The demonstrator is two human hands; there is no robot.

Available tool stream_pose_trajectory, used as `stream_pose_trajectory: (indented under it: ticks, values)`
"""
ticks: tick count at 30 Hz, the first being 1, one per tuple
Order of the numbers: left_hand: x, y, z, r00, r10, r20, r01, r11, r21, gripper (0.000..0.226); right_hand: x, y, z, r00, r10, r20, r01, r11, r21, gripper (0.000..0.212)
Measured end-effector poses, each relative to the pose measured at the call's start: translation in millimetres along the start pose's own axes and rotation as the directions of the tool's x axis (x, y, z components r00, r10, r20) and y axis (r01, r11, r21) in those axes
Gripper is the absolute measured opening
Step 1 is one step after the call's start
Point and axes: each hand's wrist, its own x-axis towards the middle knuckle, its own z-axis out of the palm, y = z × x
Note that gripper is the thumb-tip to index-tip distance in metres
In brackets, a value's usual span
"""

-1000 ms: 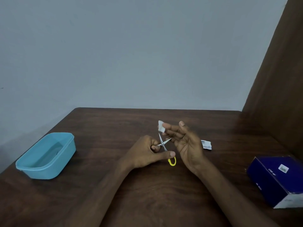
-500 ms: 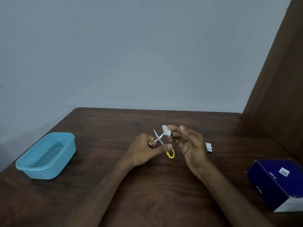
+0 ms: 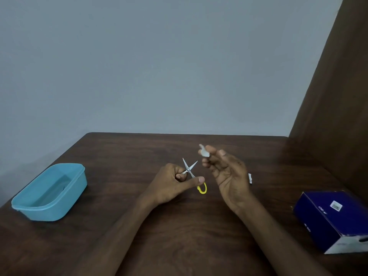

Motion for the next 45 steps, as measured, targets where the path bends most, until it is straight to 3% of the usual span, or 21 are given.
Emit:
stream_pose_trajectory:
  ticks: [2,5,8,11,16,18,19,29,34,39,45]
  values:
    - [0.5,0.5,2.0,1.000,0.005,-0.029,-0.004,0.999,0.043,0.076,4.2,-2.3,-5.8,0.995,-0.009,-0.095,0.008,1.000,-0.009,0.033]
    - [-0.2,-0.8,3.2,0.974,0.063,-0.218,0.002,0.959,0.285,0.070,7.5,1.9,-7.3,0.978,-0.015,-0.210,-0.028,0.979,-0.199,0.011]
    - [-3.1,-1.5,3.0,0.864,0.169,-0.474,0.101,0.865,0.492,0.052,7.6,9.0,-7.5,0.976,0.050,-0.212,-0.102,0.965,-0.241,0.011]
    - [-3.8,-2.9,1.8,0.814,0.227,-0.535,0.139,0.819,0.557,0.041,4.0,9.8,-2.3,0.975,0.121,-0.184,-0.160,0.963,-0.218,0.017]
    - [0.9,-3.0,8.2,0.847,0.318,-0.425,0.070,0.727,0.683,0.037,0.5,10.1,1.4,0.961,0.203,-0.186,-0.239,0.951,-0.196,0.023]
    - [1.5,-2.8,9.5,0.866,0.392,-0.311,-0.025,0.654,0.756,0.015,1.7,9.0,1.5,0.958,0.208,-0.198,-0.242,0.956,-0.168,0.023]
    - [2.4,-2.8,9.6,0.871,0.405,-0.277,-0.053,0.639,0.767,0.015,2.8,9.1,0.6,0.957,0.204,-0.205,-0.238,0.958,-0.159,0.022]
    - [0.3,-0.9,8.0,0.932,0.345,-0.111,-0.203,0.750,0.630,0.048,5.1,15.5,-11.8,0.976,0.095,-0.193,-0.169,0.896,-0.411,0.023]
    - [1.0,-2.1,7.7,0.922,0.373,-0.101,-0.256,0.786,0.563,0.042,5.6,15.4,-12.7,0.976,0.070,-0.208,-0.153,0.894,-0.421,0.022]
    - [3.5,-3.5,9.9,0.915,0.395,-0.080,-0.263,0.736,0.624,0.041,7.0,15.8,-13.8,0.970,0.060,-0.234,-0.151,0.908,-0.392,0.025]
    - [7.3,-6.2,8.3,0.914,0.404,-0.044,-0.311,0.765,0.564,0.031,7.2,15.7,-13.6,0.983,0.036,-0.179,-0.107,0.910,-0.402,0.033]
